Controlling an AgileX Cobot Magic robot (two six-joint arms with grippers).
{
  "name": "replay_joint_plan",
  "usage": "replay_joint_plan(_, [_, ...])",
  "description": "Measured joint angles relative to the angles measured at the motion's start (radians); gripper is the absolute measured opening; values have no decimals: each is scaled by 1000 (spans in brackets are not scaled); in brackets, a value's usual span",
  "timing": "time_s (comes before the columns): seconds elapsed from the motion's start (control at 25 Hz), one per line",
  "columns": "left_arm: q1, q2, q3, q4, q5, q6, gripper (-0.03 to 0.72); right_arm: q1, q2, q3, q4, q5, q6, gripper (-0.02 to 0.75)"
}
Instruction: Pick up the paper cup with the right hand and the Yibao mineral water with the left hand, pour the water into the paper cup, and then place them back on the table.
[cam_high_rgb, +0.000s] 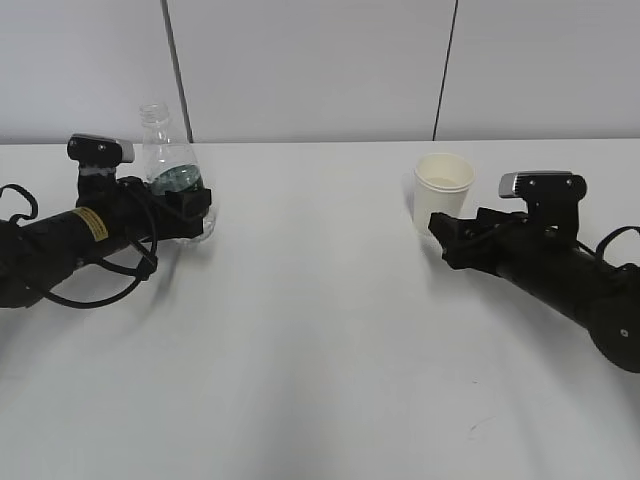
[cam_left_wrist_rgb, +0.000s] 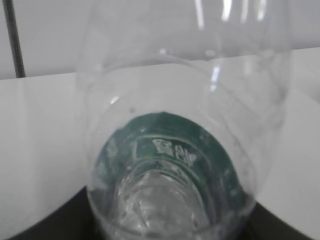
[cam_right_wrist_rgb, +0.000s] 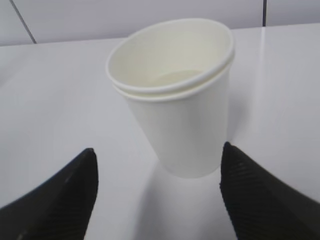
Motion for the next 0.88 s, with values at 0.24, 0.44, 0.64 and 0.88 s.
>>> replay_joint_plan(0.24, [0,0,0,0,0,0,346,0,-121,112,2,-14,-22,593])
replay_joint_plan(0.44, [0,0,0,0,0,0,381,0,-212,173,2,-14,-34,593])
replay_joint_plan(0.64, [0,1,0,1,10,0,536,0,-259,198,0,-12,-40,593])
replay_joint_plan(0.88, [0,-5,2,3,0,0,590,0,-288,202,-6,27,-42,593])
